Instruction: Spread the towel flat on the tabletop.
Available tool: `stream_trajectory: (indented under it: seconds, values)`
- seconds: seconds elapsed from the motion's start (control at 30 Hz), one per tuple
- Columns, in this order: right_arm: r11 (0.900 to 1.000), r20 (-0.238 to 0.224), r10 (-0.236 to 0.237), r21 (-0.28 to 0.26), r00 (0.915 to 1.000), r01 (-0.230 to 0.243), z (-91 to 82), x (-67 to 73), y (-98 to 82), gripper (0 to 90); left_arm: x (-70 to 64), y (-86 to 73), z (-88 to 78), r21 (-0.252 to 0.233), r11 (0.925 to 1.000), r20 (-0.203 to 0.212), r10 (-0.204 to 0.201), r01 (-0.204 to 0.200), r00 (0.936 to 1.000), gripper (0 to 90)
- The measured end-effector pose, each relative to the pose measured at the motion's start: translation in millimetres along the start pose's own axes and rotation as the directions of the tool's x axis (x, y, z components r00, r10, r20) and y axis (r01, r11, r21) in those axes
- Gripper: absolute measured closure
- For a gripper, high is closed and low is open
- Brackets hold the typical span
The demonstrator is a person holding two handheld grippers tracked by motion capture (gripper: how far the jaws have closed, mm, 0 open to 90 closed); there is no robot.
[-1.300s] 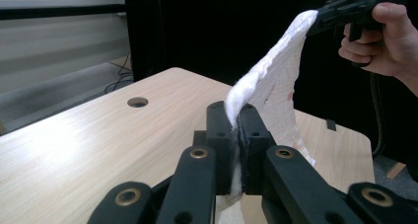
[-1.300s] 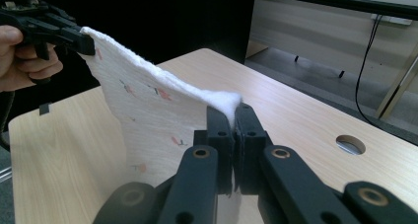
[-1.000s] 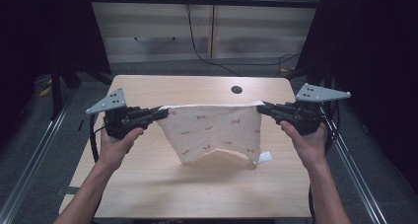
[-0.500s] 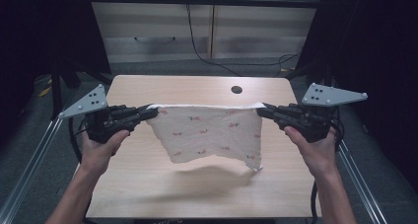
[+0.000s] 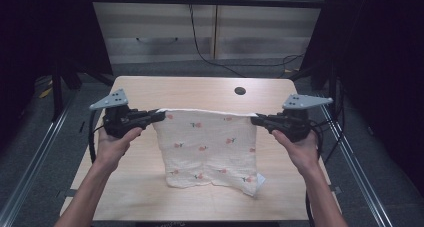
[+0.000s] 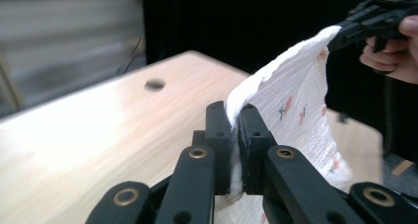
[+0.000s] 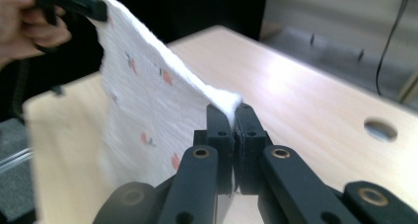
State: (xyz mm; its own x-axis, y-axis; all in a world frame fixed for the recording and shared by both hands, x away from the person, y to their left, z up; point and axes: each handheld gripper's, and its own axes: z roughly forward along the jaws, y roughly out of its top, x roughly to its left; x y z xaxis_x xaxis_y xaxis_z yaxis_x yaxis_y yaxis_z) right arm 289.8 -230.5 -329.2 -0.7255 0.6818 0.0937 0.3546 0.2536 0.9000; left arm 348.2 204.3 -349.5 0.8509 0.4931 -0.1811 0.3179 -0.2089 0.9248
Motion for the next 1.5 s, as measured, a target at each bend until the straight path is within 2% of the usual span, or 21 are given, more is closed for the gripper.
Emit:
stream_trajectory:
  seconds: [0.13,0.27,0.33,0.4,0.43,0.47,0.5,0.6,0.67,0.8,0.87,0.93,0.97,1.1,1.17,1.23,1.33,1.5]
  values:
    - [0.996,0.024,0.056,0.07,0.9982,-0.058,39.1,-34.1,-21.5,87.6,27.7,-12.5,29.3,0.056,0.997,-0.024,-0.052,0.053,0.9983,85.1]
    - [0.987,0.055,0.102,0.117,0.9933,-0.108,71.3,-63.3,-39.6,87.3,50.0,-26.3,54.4,0.088,0.9896,-0.054,-0.109,0.114,0.9925,83.7]
    - [0.982,0.077,0.121,0.134,0.9896,-0.131,85.5,-75.1,-47.2,86.4,60.0,-32.3,65.9,0.105,0.9842,-0.073,-0.136,0.143,0.9881,80.0]
    - [0.978,0.107,0.144,0.138,0.9837,-0.159,97.1,-86.0,-53.8,80.9,69.1,-35.9,74.1,0.111,0.9788,-0.108,-0.16,0.172,0.9812,75.4]
    - [0.975,0.135,0.153,0.139,0.9789,-0.172,101.3,-90.4,-56.3,78.0,74.1,-36.6,76.2,0.101,0.9761,-0.129,-0.179,0.192,0.9754,71.7]
    - [0.973,0.166,0.165,0.131,0.9722,-0.188,104.7,-95.5,-58.9,75.6,74.1,-36.6,76.2,0.101,0.9761,-0.129,-0.179,0.192,0.9754,67.9]
    - [0.972,0.178,0.181,0.119,0.9673,-0.203,105.9,-99.3,-60.5,74.3,80.3,-36.2,75.4,0.08,0.9732,-0.151,-0.202,0.215,0.9677,67.1]
    - [0.971,0.201,0.2,0.092,0.9589,-0.222,105.3,-104.3,-62.5,73.0,88.4,-35.1,67.4,0.057,0.9708,-0.188,-0.219,0.233,0.9574,62.2]
    - [0.973,0.207,0.191,0.09,0.9593,-0.214,101.4,-104.1,-62.9,72.1,92.2,-35.6,61.2,0.046,0.9695,-0.206,-0.227,0.241,0.9519,56.3]
    - [0.975,0.212,0.181,0.087,0.9603,-0.203,90.1,-102.4,-62.9,70.9,96.4,-41.7,50.1,0.044,0.9653,-0.217,-0.242,0.257,0.9457,56.3]
    - [0.976,0.212,0.18,0.084,0.9605,-0.201,83.7,-101.2,-62.8,70.0,94.4,-46.3,46.7,0.048,0.966,-0.212,-0.239,0.254,0.9477,56.3]
    - [0.974,0.172,0.194,0.087,0.9659,-0.211,77.9,-100.0,-63.5,66.8,91.4,-53.3,44.0,0.054,0.9651,-0.204,-0.241,0.256,0.949,55.8]
    - [0.974,0.168,0.19,0.092,0.9674,-0.207,75.5,-98.0,-64.1,65.6,89.1,-57.9,43.1,0.055,0.9639,-0.197,-0.246,0.261,0.9492,55.5]
    - [0.978,0.148,0.156,0.117,0.9765,-0.174,67.8,-85.2,-69.1,62.1,76.9,-73.5,42.1,0.098,0.9639,-0.165,-0.23,0.248,0.9591,53.7]
    - [0.979,0.132,0.152,0.115,0.9796,-0.167,63.6,-77.3,-74.0,58.8,67.4,-80.8,40.3,0.113,0.9654,-0.166,-0.215,0.235,0.9624,51.8]
    - [0.977,0.102,0.179,0.096,0.9785,-0.189,60.0,-69.3,-82.9,55.1,61.2,-84.8,37.8,0.122,0.967,-0.143,-0.206,0.224,0.9681,51.8]
    - [0.977,0.099,0.157,0.126,0.9826,-0.169,56.5,-58.9,-94.2,51.5,49.1,-85.1,33.1,0.14,0.9714,-0.118,-0.176,0.191,0.9774,49.2]
    - [0.975,0.064,0.176,0.126,0.9822,-0.183,41.6,-44.0,-106.5,50.9,33.2,-84.9,30.3,0.157,0.9774,-0.098,-0.127,0.142,0.987,45.9]
